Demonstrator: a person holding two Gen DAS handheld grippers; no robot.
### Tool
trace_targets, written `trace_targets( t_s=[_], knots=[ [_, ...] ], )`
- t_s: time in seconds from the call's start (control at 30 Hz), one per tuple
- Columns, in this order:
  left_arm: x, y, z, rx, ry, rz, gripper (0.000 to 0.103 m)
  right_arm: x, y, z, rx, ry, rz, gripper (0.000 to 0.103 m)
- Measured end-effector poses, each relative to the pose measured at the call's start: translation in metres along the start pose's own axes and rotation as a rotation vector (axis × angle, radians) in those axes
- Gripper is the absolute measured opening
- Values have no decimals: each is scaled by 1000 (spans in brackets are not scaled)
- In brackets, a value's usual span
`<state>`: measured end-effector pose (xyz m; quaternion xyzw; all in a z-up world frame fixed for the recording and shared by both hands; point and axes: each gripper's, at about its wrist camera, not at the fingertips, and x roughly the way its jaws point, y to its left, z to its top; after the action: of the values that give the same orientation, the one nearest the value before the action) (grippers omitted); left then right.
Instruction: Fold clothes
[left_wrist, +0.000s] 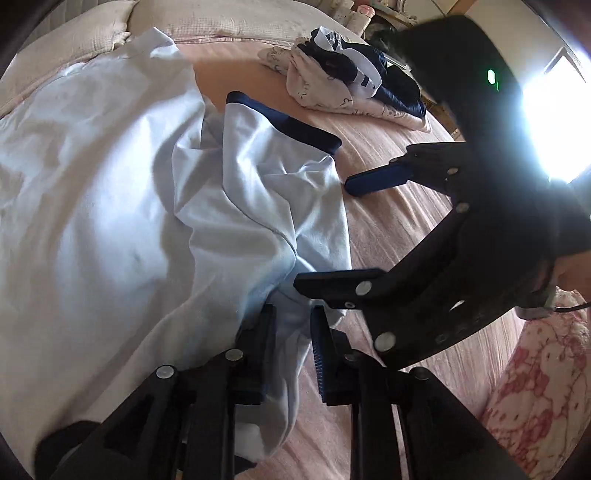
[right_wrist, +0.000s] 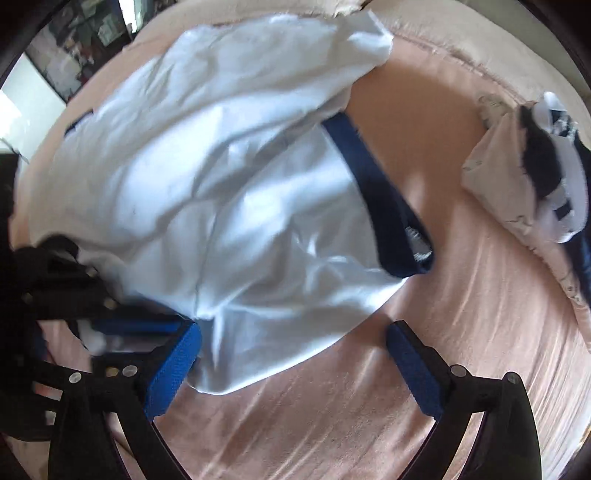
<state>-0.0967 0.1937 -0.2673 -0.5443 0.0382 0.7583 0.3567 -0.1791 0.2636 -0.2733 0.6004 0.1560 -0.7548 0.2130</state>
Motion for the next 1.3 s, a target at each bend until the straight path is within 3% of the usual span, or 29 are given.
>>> trace_targets(
  t_s=[0.03, 0.13, 0.2, 0.27, 0.33, 0.4, 0.53, 0.63, 0.7, 0.77, 0.9, 1.03, 1.1, 1.17, 1.23, 1.3],
  knots=[
    [-3, -5, -3, 37, 3, -12, 30, 3, 7, -3, -58, 10, -19, 103],
    [-10, -20, -7, 127, 47, -63, 82, -2, 12, -15, -190, 94, 0, 103],
    [-13, -29, -4, 147, 53, -46, 84, -16, 7, -24, -190, 58, 62, 103],
    [-17, -34, -2, 191, -8, 15, 84, -31, -13, -29, -17, -91, 192, 103],
    [-17, -36, 0, 225, -46, 64, 84, -35, -28, -26, 132, -164, 247, 103],
    [1, -31, 0, 192, -26, 48, 83, -35, -33, -27, 168, -215, 197, 103],
    [8, -37, -3, 129, -47, -6, 91, -13, -45, -12, 164, -175, 103, 103],
    [8, -44, -4, 109, -19, -113, 96, -10, -34, -15, 97, -149, -5, 103],
    [5, -44, -7, 101, 15, -217, 96, -7, -31, -22, 53, -105, -143, 103],
    [1, -38, -8, 50, 41, -300, 96, -8, -40, -33, 94, -83, -168, 103],
    [-13, -31, 2, 17, -56, -245, 96, -25, -58, -44, 245, -145, -60, 103],
    [-3, -24, 0, 58, 25, -195, 96, -21, -29, -27, 175, -165, 31, 103],
    [1, -23, -5, 86, 47, -216, 96, -5, -6, -28, 40, -84, -88, 103],
    [-5, -18, -10, 74, 86, -259, 96, -5, 2, -38, -9, -37, -135, 103],
    [-23, -11, -17, 92, 57, -211, 96, -9, -7, -56, 13, 19, -143, 103],
    [-39, 0, -21, 103, 22, -112, 96, -16, -22, -72, 93, 31, -104, 103]
  ],
)
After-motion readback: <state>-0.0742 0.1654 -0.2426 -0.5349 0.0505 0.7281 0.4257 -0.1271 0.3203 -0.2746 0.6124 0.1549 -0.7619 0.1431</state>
